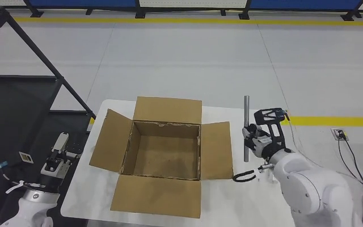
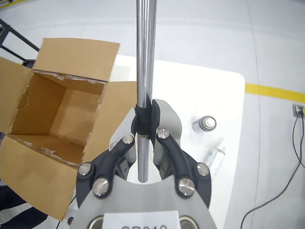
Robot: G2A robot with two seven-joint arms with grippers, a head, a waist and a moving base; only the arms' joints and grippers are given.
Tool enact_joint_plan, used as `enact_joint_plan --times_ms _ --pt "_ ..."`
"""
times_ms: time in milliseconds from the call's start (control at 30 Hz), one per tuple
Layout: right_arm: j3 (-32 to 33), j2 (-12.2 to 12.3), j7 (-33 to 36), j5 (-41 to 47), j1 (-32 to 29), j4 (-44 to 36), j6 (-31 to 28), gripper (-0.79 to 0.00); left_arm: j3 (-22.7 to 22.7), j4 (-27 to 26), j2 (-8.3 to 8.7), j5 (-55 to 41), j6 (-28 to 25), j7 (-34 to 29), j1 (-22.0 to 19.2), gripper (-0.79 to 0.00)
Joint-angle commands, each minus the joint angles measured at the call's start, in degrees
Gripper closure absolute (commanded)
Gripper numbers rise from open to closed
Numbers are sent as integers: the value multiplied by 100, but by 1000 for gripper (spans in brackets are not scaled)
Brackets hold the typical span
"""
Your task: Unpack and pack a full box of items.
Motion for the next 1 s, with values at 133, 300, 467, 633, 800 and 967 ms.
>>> enact_joint_plan --times_ms 133,300,467,633,800,967 --pt "-1577 -232 -227 -2 1052 927 131 0 0 0 0 0 0 0 0 -785" --pt "-2764 -538 -325 203 1925 2032 256 0 -72 40 -3 -46 -10 125 34 -785" --pt "-3783 -918 -480 360 2706 3218 133 0 -280 93 0 -184 19 270 96 -785" --pt "-4436 -1284 -521 633 3237 4218 -200 0 -409 128 5 -272 9 304 158 -785" --pt "-4890 -1650 -686 705 3577 5180 -225 0 -459 150 8 -332 0 323 179 -785" --pt "-5246 -2027 -827 781 3825 6152 -311 0 -468 168 14 -359 -12 320 169 -785"
